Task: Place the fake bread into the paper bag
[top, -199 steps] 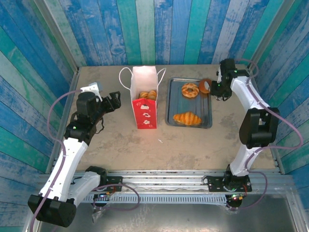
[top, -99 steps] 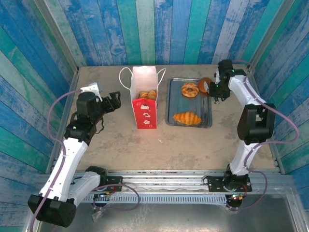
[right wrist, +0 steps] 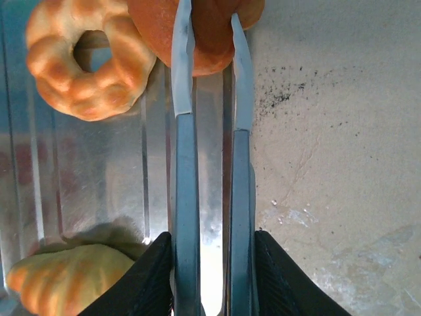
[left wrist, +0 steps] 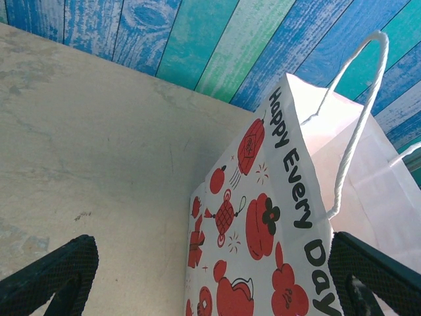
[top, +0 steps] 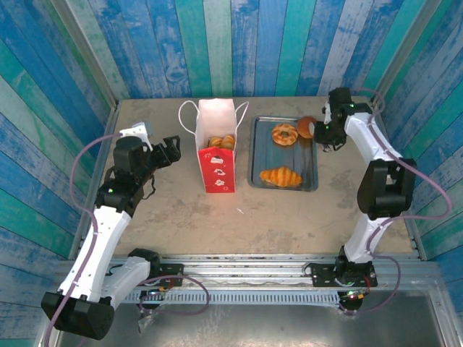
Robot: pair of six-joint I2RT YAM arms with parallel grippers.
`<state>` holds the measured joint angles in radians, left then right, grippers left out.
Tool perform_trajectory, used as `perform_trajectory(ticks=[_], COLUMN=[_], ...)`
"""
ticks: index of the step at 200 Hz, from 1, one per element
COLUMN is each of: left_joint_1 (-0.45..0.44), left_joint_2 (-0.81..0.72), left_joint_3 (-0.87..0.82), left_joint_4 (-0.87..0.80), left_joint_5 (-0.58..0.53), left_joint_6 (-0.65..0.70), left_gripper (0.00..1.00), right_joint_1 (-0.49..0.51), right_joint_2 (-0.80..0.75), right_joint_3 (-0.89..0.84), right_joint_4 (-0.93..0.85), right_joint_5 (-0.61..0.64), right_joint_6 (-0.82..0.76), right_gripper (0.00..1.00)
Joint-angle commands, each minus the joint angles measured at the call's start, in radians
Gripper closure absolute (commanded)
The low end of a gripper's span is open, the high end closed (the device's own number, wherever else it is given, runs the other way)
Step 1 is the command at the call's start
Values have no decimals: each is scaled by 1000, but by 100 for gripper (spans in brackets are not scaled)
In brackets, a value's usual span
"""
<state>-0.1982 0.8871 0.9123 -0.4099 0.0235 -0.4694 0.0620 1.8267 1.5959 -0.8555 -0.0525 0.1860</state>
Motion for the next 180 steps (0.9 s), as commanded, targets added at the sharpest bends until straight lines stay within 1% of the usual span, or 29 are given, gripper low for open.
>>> perform_trajectory(ticks=[1, 41, 70, 90, 112, 131, 144, 155, 162, 169, 180], left_joint_1=[2, 3, 9, 23, 49, 61, 64, 65, 65, 65, 64], left_joint_2=[-9, 14, 75, 125, 199, 275, 322, 355, 362, 400, 422], left_joint_3=[47, 116, 212, 288, 371, 437, 469, 485, 494, 497, 503], left_joint_4=[-16, -28, -63, -89, -119, -153, -164, -163, -161, -157, -150], left_joint_5=[-4, 65, 116, 144, 210, 231, 254, 293, 317, 334, 347], left_joint_6=[-6, -22, -5, 24, 58, 92, 110, 118, 119, 122, 127], left_gripper=[6, 6, 5, 5, 3, 2, 1, 0, 1, 3, 7], right_joint_1=[-5, 1, 17, 45, 117, 197, 243, 280, 305, 329, 363], right_joint_2=[-113, -294, -430, -506, -565, -604, -621, -628, -631, -632, -633], right_joint_3=[-23, -101, -132, -128, -98, -65, -38, -6, 10, 28, 51], right_joint_4=[-5, 4, 1, -12, -36, -39, -40, -41, -40, -40, -36], right_joint_5=[-4, -16, -32, -33, -6, 51, 63, 64, 67, 68, 65], right_joint_6=[-4, 11, 33, 57, 76, 95, 113, 126, 133, 140, 150], right_gripper=[75, 76, 76, 76, 76, 76, 77, 77, 77, 77, 77])
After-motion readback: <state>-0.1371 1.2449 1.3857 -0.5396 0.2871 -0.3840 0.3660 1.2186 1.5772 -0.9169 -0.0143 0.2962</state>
